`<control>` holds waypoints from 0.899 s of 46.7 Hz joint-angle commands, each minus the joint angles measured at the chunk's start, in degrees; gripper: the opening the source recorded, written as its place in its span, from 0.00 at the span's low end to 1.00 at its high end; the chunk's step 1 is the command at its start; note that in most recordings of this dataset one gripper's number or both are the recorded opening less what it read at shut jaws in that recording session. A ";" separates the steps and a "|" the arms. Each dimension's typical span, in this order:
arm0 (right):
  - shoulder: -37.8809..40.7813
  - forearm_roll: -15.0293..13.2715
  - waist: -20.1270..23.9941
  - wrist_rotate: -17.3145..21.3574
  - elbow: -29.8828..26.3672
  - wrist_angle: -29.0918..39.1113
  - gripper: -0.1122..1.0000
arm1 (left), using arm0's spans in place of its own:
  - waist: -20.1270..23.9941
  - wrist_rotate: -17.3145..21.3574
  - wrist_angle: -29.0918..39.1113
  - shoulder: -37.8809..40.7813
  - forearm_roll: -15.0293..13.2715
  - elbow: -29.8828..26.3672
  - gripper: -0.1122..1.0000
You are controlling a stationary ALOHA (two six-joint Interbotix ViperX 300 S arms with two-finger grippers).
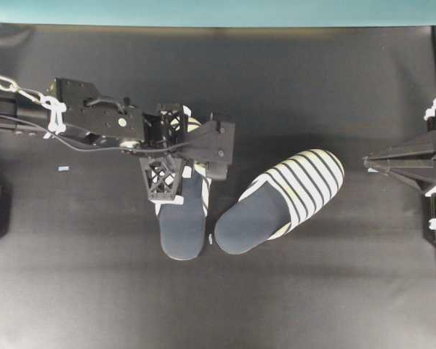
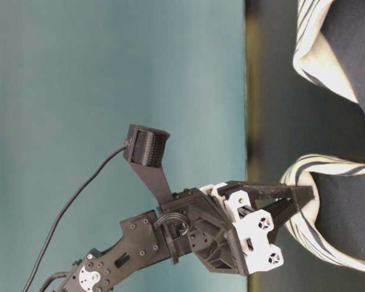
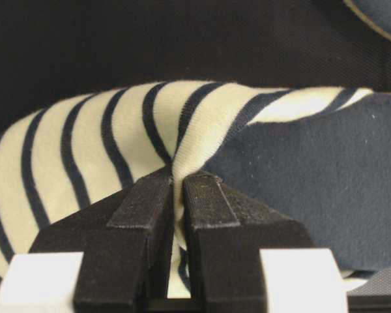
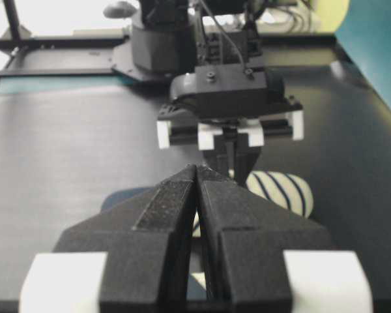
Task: Arrange the slippers with the left arm.
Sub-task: 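Rotate the left slipper so its toe points up, parallel, then release the left slipper and move the left gripper to the right slipper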
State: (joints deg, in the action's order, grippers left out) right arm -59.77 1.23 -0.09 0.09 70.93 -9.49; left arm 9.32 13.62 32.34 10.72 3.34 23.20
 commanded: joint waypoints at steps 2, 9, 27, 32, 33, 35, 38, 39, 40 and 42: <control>0.35 0.09 -0.35 0.35 -0.44 -0.62 0.11 | -0.97 0.26 -0.26 -0.44 0.18 -0.44 0.15; 0.26 0.09 -0.35 0.35 -0.44 -0.70 0.11 | -1.14 0.97 -0.70 -0.44 0.18 -0.35 0.17; -0.09 0.09 -0.35 0.35 -0.44 -0.35 0.11 | -1.14 1.32 -1.32 -0.79 0.18 -0.35 0.82; -0.18 0.09 -0.35 0.35 -0.26 -0.26 0.11 | -1.41 1.85 -1.58 -2.20 0.18 -1.58 0.86; -0.26 0.09 -0.35 0.35 -0.26 -0.26 0.11 | -1.58 1.85 -1.67 -2.46 0.18 -1.93 0.86; -0.26 0.09 -0.35 0.35 -0.18 -0.26 0.11 | -2.02 2.02 -2.20 -3.25 0.18 -2.72 0.86; -0.35 0.09 -0.35 0.35 -0.09 -0.26 0.11 | -3.16 3.52 -3.78 -4.31 0.18 -4.04 0.86; -0.35 0.09 -0.35 0.35 -0.09 -0.26 0.11 | -3.60 4.48 -4.48 -4.57 0.18 -4.22 0.86; -0.35 0.09 -0.35 0.35 -0.09 -0.35 0.11 | -3.96 5.63 -5.27 -4.66 0.18 -4.48 0.86; -0.35 0.09 -0.35 0.35 -0.09 -0.62 0.11 | -4.83 8.26 -7.38 -4.66 0.18 -4.75 0.86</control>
State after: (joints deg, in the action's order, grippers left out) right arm -60.29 1.23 -0.09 0.09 71.19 -9.58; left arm 6.42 18.81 28.13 7.73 3.43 20.21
